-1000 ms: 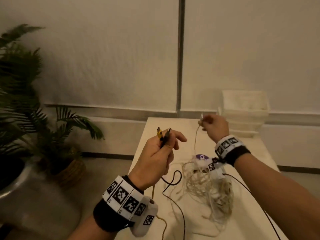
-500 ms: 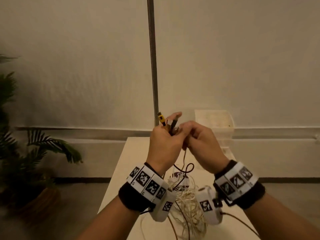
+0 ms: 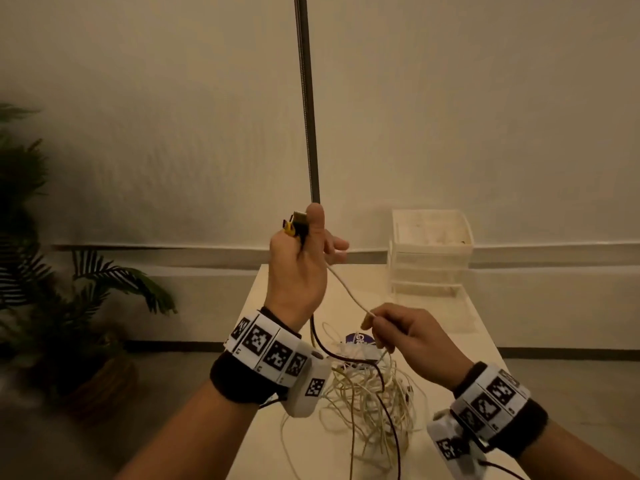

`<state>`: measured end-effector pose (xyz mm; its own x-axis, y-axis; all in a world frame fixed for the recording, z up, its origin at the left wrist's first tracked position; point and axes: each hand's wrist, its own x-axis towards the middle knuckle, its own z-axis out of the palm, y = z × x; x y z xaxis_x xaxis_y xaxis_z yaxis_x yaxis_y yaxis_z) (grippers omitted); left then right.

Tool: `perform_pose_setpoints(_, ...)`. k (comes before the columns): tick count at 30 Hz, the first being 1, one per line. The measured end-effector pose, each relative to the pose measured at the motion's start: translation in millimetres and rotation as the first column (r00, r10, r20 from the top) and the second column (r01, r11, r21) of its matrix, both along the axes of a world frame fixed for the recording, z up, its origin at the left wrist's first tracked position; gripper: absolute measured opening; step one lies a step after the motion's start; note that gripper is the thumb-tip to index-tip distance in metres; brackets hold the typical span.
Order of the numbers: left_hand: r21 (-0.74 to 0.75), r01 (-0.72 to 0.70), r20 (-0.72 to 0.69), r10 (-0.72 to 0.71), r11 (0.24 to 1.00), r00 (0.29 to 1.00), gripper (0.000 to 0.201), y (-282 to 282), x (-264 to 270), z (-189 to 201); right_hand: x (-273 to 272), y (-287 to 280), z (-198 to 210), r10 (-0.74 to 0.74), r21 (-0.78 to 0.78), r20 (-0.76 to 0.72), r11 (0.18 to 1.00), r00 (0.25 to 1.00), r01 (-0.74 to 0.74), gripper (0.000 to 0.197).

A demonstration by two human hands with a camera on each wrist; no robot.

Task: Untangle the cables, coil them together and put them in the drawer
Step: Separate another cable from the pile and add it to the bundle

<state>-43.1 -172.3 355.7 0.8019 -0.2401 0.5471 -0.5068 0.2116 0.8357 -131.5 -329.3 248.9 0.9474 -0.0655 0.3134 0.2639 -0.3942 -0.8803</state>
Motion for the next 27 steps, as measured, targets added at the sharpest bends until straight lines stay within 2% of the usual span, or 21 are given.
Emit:
perform_pose_setpoints(2,0.044,0.075,-0.021,-0.074,0.996,0.997,0.053,-1.8,-5.3,-6.4,2.1,-6.4,-12.3,0.021,-0.089,-0.078,0.996,0.997,-0.027,0.025)
perform_pose_setpoints(4,0.077,0.047,0.022,-0.049,0.996,0.999,0.049,3.4,-0.5,-8.0,4.4,-13.7,-25.7,0.045,-0.159,-0.162,0.985,0.986,-0.071,0.029)
perform_pose_setpoints(6,0.095,0.024,0.022,-0.026,0.995,0.999,0.044,12.6,11.9,-2.7,4.2,-20.0,-36.2,0.062,-0.168,-0.217,0.981,0.974,-0.100,0.032)
perform_pose_setpoints(8,0.223,0.094,-0.006,-0.095,0.970,0.995,0.033,19.8,14.0,-0.4,2.0,-24.5,-34.5,0.019,-0.131,-0.211,0.990,0.977,-0.047,0.033)
perform_pose_setpoints(10,0.478,0.200,-0.006,-0.224,0.856,0.975,0.008,17.9,3.1,-9.5,1.7,-24.8,-18.5,-0.045,-0.060,-0.145,0.998,0.988,0.037,0.032)
perform_pose_setpoints(12,0.708,0.197,-0.003,-0.277,0.678,0.961,0.024,7.5,-7.8,-30.9,7.8,-20.0,7.1,-0.058,-0.076,-0.053,0.996,0.997,0.054,0.031)
perform_pose_setpoints(13,0.777,0.176,-0.001,-0.278,0.604,0.961,0.030,1.7,-9.7,-42.4,12.0,-16.2,20.2,-0.039,-0.103,-0.010,0.994,0.999,0.038,0.031)
perform_pose_setpoints(14,0.812,0.141,0.017,-0.264,0.566,0.964,0.027,-4.3,-10.0,-49.9,16.7,-13.0,31.9,-0.021,-0.131,0.022,0.991,1.000,0.024,0.031)
perform_pose_setpoints(16,0.794,0.092,0.055,-0.222,0.601,0.974,0.009,-11.4,-6.0,-55.7,23.0,-12.0,49.4,-0.016,-0.179,0.049,0.984,0.999,0.025,0.033)
perform_pose_setpoints(18,0.729,0.056,0.084,-0.170,0.682,0.982,0.020,-12.1,-0.3,-53.5,25.3,-15.2,58.9,-0.044,-0.208,0.059,0.977,0.997,0.055,0.034)
perform_pose_setpoints(20,0.652,0.003,0.123,-0.110,0.758,0.986,0.026,-8.8,4.2,-46.0,25.4,-14.4,57.6,-0.017,-0.154,0.043,0.988,0.999,0.023,0.029)
perform_pose_setpoints(22,0.540,-0.038,0.102,-0.021,0.841,0.995,0.028,-6.2,12.5,-39.2,26.3,-9.4,40.6,0.033,-0.081,-0.014,0.996,0.999,-0.034,0.026)
perform_pose_setpoints(24,0.378,-0.071,0.004,0.075,0.923,0.997,0.028,-0.8,23.4,-31.2,24.2,-5.6,9.8,0.054,-0.039,-0.081,0.998,0.995,-0.057,0.028)
perform_pose_setpoints(26,0.264,-0.126,-0.087,0.154,0.956,0.984,0.030,7.4,33.0,-23.5,20.2,-6.5,-21.3,0.038,-0.014,-0.125,0.999,0.991,-0.040,0.031)
perform_pose_setpoints(27,0.258,-0.164,-0.068,0.187,0.952,0.980,0.031,10.8,35.0,-22.2,18.7,-7.8,-32.0,0.017,-0.009,-0.141,1.000,0.990,-0.019,0.032)
